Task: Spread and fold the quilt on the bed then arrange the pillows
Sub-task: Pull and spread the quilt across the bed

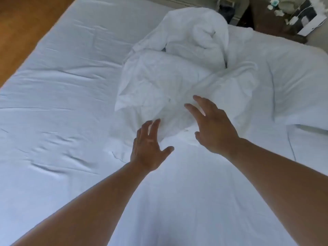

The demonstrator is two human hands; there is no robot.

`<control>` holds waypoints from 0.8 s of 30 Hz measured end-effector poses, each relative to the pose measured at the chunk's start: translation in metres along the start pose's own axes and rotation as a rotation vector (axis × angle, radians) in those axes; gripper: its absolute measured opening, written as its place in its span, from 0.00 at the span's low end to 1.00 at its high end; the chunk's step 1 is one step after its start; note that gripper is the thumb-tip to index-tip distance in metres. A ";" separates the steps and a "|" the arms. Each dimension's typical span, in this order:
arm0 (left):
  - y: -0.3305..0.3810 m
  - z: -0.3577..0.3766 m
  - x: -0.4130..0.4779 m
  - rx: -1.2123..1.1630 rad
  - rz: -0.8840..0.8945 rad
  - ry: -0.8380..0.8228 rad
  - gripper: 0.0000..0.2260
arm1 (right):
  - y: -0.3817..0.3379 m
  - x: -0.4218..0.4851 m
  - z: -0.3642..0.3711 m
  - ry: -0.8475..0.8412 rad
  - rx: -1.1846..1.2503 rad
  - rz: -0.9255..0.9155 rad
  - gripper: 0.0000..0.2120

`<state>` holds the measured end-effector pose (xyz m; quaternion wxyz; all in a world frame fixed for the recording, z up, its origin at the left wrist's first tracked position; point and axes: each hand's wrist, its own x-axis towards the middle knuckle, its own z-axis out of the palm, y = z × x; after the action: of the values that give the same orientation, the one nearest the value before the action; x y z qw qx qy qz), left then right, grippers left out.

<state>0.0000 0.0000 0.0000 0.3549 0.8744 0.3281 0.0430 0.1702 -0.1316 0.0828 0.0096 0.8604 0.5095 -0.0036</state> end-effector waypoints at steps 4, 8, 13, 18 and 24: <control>0.005 0.024 0.036 0.145 0.142 0.124 0.34 | 0.018 0.030 0.015 -0.149 -0.173 -0.033 0.42; -0.002 0.028 0.047 0.180 0.209 0.132 0.14 | 0.026 0.036 0.022 -0.225 -0.313 -0.006 0.16; 0.010 0.016 0.022 0.081 0.235 -0.064 0.11 | 0.027 -0.001 0.016 -0.339 -0.134 -0.024 0.11; 0.026 0.011 -0.026 0.104 0.220 -0.198 0.12 | 0.028 -0.070 0.017 -0.346 0.025 0.001 0.13; 0.044 -0.002 -0.092 0.173 0.123 -0.296 0.11 | 0.005 -0.151 0.004 -0.331 0.202 0.058 0.14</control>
<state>-0.0489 -0.0778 0.0442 0.3196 0.9167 0.2208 -0.0931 0.1017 -0.2663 0.0813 0.0069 0.8591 0.4728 -0.1958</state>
